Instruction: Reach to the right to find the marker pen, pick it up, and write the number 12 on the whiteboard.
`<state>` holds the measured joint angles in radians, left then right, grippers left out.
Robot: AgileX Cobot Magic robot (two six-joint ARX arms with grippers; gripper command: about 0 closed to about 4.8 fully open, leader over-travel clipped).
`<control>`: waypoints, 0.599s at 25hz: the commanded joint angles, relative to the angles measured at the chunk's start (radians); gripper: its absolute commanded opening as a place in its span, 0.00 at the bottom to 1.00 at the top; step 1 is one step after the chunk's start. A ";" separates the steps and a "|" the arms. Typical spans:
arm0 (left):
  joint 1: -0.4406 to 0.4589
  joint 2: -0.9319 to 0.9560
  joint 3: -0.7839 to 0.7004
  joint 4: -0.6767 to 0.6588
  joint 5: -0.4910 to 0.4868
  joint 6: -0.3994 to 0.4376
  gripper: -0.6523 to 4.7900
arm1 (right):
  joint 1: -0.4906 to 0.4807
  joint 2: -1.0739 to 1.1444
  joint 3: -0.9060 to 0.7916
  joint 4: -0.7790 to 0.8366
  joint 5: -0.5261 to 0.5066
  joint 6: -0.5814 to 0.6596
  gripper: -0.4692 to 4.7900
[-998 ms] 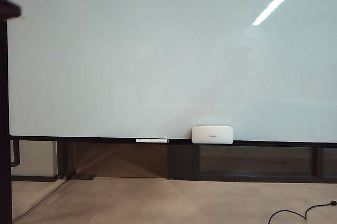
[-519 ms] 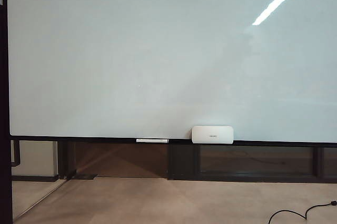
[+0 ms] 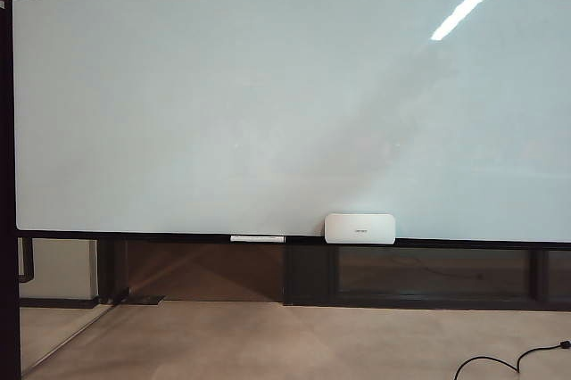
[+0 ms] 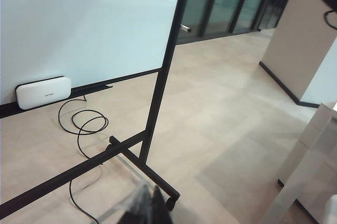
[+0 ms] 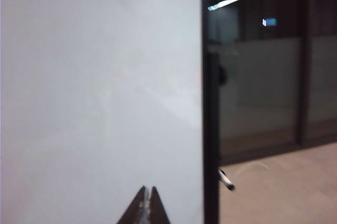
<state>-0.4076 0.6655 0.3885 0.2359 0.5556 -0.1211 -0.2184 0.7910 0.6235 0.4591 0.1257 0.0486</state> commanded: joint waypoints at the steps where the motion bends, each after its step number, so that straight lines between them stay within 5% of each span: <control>1: 0.000 0.010 0.006 0.016 0.009 0.035 0.11 | -0.074 0.067 0.005 0.056 -0.075 -0.016 0.13; 15: -0.013 0.127 0.006 0.135 -0.035 0.064 0.11 | -0.166 0.558 0.010 0.392 -0.177 0.029 0.13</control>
<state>-0.4198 0.7891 0.3889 0.3515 0.5304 -0.0509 -0.3836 1.3117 0.6270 0.7742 -0.0494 0.0738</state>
